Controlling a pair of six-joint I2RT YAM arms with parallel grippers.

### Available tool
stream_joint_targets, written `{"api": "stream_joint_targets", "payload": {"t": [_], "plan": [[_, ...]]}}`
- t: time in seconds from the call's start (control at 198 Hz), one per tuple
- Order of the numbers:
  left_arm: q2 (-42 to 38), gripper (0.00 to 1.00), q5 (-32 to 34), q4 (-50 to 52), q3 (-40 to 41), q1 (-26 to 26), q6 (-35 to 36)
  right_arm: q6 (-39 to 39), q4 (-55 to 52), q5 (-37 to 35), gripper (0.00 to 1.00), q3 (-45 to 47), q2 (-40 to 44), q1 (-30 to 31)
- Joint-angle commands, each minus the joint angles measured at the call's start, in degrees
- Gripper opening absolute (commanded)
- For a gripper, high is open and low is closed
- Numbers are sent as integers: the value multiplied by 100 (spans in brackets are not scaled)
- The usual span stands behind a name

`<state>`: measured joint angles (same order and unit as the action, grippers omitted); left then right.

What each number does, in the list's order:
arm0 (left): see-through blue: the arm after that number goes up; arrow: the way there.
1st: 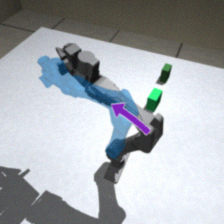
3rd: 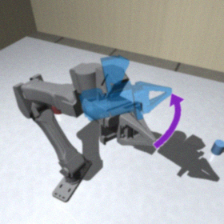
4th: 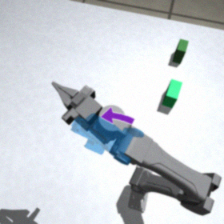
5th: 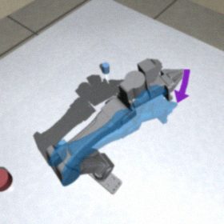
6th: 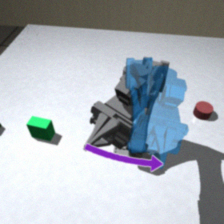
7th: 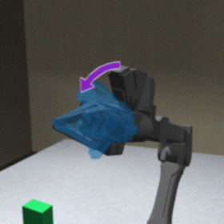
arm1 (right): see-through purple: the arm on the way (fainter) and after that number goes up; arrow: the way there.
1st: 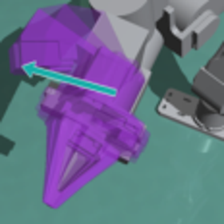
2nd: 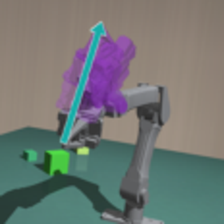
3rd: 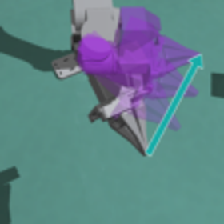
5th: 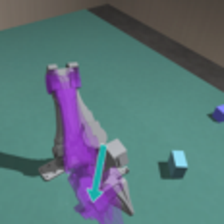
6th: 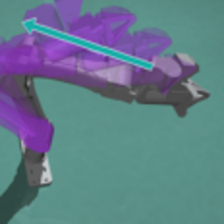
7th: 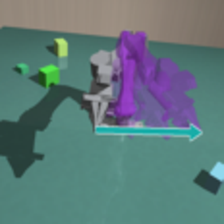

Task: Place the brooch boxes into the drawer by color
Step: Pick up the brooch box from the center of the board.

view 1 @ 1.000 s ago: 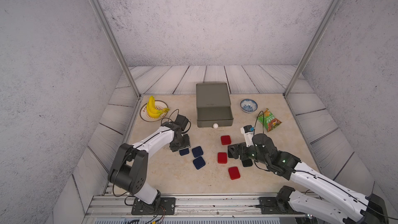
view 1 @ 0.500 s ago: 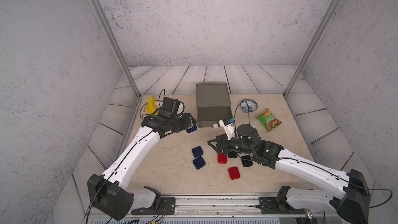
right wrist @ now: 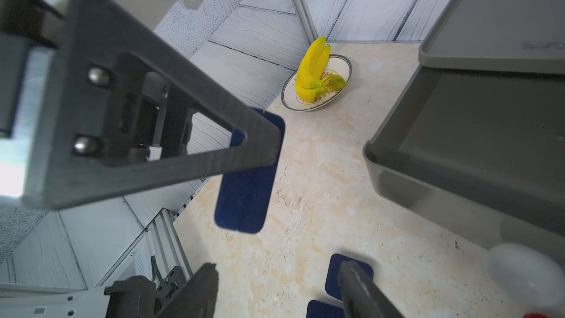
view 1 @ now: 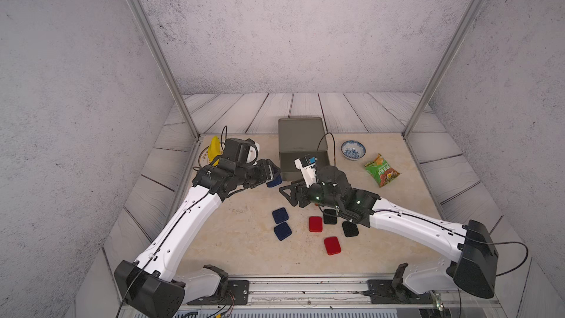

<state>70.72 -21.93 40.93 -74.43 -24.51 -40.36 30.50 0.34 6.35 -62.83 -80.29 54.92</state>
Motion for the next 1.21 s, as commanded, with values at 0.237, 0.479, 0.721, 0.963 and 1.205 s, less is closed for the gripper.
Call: {"api": "stream_joint_targets", "payload": {"t": [0.237,0.479,0.721,0.963,1.205], "plan": [[-173,24,32,21,-108,-23,124,-69,371,-7,68,-498,-222,12],[-207,24,-48,-32,-124,-27,150,-80,571,-143,68,-517,-378,17],[-234,21,-112,-41,-105,-27,177,23,807,-236,50,-549,-519,17],[-264,22,-144,-78,-11,-26,195,139,804,-283,31,-523,-524,16],[-264,69,-114,-97,-62,-27,293,406,526,-501,12,-486,-440,-39]]}}
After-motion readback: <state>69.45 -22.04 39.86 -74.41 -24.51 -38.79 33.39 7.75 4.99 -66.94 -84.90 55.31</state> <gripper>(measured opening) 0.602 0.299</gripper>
